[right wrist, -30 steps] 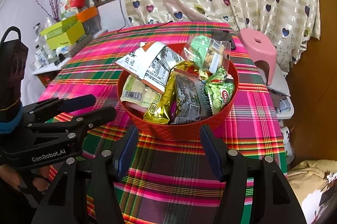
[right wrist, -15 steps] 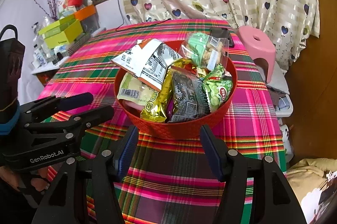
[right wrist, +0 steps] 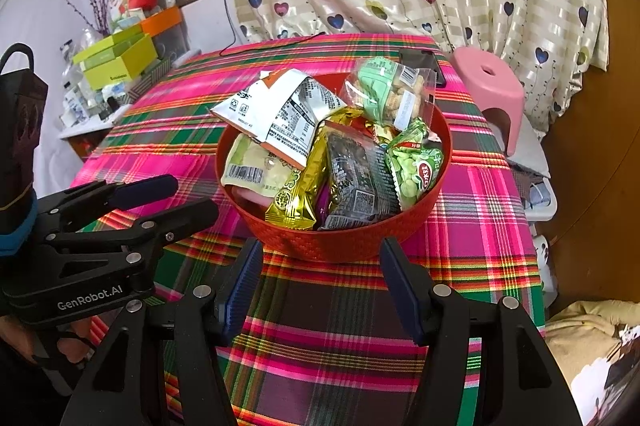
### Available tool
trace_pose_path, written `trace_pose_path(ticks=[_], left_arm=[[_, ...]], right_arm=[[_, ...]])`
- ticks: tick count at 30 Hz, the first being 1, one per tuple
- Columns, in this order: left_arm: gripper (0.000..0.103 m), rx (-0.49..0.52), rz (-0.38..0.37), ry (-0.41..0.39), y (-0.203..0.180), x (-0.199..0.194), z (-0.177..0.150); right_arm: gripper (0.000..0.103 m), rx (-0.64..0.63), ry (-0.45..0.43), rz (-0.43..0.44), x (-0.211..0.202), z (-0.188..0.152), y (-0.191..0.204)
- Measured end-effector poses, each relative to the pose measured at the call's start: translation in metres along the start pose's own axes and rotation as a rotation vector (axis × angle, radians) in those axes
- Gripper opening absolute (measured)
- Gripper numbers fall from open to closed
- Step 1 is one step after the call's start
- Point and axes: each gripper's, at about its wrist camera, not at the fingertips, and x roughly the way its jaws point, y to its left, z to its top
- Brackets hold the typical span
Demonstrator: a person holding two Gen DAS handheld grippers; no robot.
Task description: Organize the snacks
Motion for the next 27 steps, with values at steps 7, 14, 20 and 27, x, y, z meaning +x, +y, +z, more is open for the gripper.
trace_pose_path(ticks=[7,14,20,27], left_arm=[[0.059,0.006,0.005,0.001,-0.0004,-0.0003,-0.0006],[0.059,0.006,0.005,0.002,-0.0015,-0.0009,-0.0007],[0.059,0.006,0.007,0.002,-0.0016,-0.0019,-0.0011],[0.059,0.006,0.009,0.002,-0.0012,-0.0032,-0.0014]], right_arm=[[0.061,-0.003,0.002,0.001,-0.0002,-0.0011,0.0007],[0.061,-0.005,0.002,0.001,-0.0015,-0.0008,0.0029],[0.061,-0.006,0.002,0.001,-0.0028,-0.0006,0.0040],[0.061,-0.008,-0.009,-0.002,-0.0069,0.0000,0.0046]])
